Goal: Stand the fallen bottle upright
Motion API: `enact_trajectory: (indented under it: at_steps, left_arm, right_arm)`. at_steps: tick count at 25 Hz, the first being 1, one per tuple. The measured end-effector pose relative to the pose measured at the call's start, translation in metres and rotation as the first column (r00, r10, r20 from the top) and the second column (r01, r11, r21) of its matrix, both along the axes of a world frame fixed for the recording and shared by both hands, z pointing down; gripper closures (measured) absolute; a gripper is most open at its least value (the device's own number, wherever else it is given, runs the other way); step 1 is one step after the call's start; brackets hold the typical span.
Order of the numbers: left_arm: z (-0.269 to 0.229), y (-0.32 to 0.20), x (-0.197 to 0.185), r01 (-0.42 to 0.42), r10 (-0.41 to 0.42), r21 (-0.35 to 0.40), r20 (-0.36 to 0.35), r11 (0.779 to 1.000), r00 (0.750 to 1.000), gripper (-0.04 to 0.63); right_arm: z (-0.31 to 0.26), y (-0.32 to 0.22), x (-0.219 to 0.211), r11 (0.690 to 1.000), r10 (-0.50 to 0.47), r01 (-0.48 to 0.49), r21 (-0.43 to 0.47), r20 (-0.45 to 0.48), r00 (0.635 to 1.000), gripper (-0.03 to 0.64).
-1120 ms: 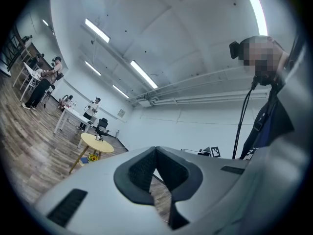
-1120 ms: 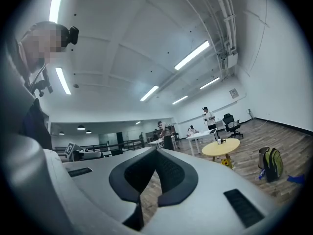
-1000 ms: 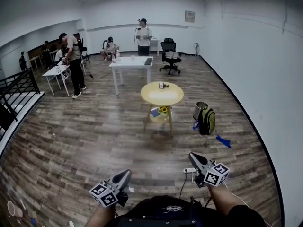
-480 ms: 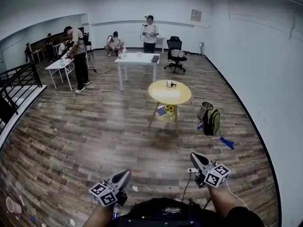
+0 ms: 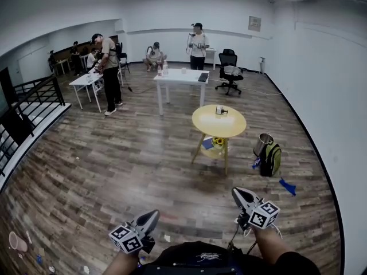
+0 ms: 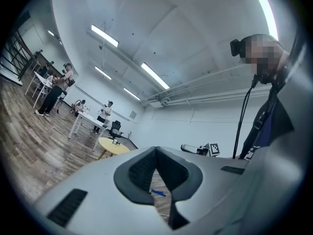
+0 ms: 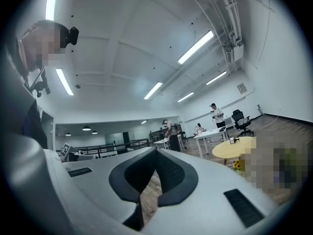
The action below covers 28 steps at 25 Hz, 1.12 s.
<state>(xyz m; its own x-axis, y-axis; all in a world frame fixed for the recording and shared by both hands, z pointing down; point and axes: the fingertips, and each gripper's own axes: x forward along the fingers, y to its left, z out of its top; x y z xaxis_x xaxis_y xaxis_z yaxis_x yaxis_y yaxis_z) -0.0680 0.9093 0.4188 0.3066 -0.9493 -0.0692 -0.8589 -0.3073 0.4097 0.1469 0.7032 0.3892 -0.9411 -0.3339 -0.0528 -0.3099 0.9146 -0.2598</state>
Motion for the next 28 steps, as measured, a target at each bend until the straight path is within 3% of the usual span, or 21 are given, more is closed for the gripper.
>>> enact_trajectory:
  at_steps: [4, 12, 22, 28]
  left_arm:
    - [-0.007, -0.073, 0.012, 0.033, -0.033, 0.005, -0.035, 0.999, 0.999, 0.585]
    - [-0.032, -0.23, 0.065, 0.0, 0.001, 0.046, -0.022, 0.999, 1.0, 0.584]
    - [-0.023, -0.345, 0.104, -0.067, 0.068, 0.021, -0.038, 0.998, 0.997, 0.585]
    - [-0.019, -0.388, 0.08, -0.101, 0.102, 0.015, -0.054, 0.995, 0.993, 0.584]
  right_arm:
    - [-0.002, -0.075, 0.003, 0.999, -0.037, 0.037, -0.009, -0.007, 0.999, 0.612]
    - [-0.021, -0.219, 0.045, 0.998, -0.056, 0.056, 0.006, -0.004, 0.998, 0.612]
    - [-0.008, -0.321, 0.093, 1.0, -0.004, 0.004, -0.012, -0.001, 1.0, 0.612]
    - [0.003, -0.356, 0.076, 0.999, 0.034, -0.035, -0.031, -0.013, 0.999, 0.612]
